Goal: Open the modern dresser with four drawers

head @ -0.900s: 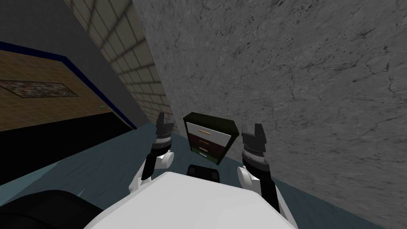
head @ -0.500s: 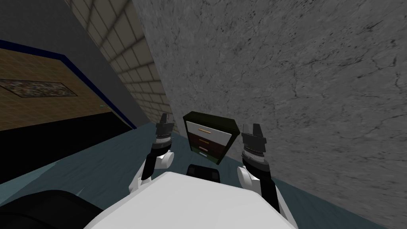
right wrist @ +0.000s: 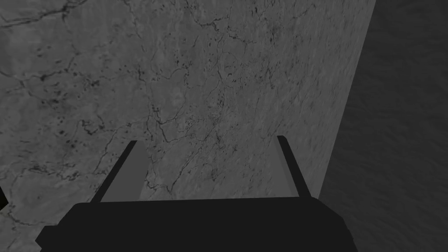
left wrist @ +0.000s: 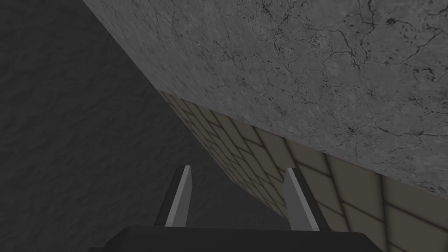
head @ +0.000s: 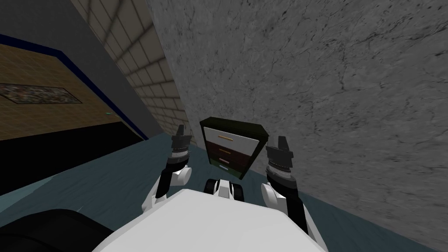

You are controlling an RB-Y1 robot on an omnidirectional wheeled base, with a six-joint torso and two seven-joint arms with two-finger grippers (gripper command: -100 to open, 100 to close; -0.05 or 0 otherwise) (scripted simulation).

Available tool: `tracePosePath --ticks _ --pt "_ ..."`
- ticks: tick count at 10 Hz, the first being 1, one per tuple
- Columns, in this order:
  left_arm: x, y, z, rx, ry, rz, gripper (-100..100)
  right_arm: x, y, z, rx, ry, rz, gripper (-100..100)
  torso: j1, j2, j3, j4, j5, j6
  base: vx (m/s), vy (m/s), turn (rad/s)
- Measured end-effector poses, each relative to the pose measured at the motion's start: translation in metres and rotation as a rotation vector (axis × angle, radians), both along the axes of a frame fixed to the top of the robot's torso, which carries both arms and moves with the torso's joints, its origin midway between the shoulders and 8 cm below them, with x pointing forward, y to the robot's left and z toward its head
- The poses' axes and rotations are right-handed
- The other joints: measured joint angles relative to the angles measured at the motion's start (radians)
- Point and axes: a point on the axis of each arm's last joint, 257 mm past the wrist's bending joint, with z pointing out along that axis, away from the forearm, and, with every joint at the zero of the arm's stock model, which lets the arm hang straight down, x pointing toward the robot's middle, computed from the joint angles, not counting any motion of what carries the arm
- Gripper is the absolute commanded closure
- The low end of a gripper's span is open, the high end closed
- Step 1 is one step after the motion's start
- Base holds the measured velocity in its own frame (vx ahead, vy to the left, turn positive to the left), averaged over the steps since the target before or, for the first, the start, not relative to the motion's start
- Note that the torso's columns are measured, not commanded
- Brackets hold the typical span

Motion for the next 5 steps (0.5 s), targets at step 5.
tracePosePath --ticks 5 --pt "0.000 0.000 0.000 0.000 0.001 0.000 0 0.022 -0.005 -0.046 -0.153 0.167 -0.040 -100 0.001 0.121 -0.241 0.121 0.000 0.000 -0.065 0.077 0.125"
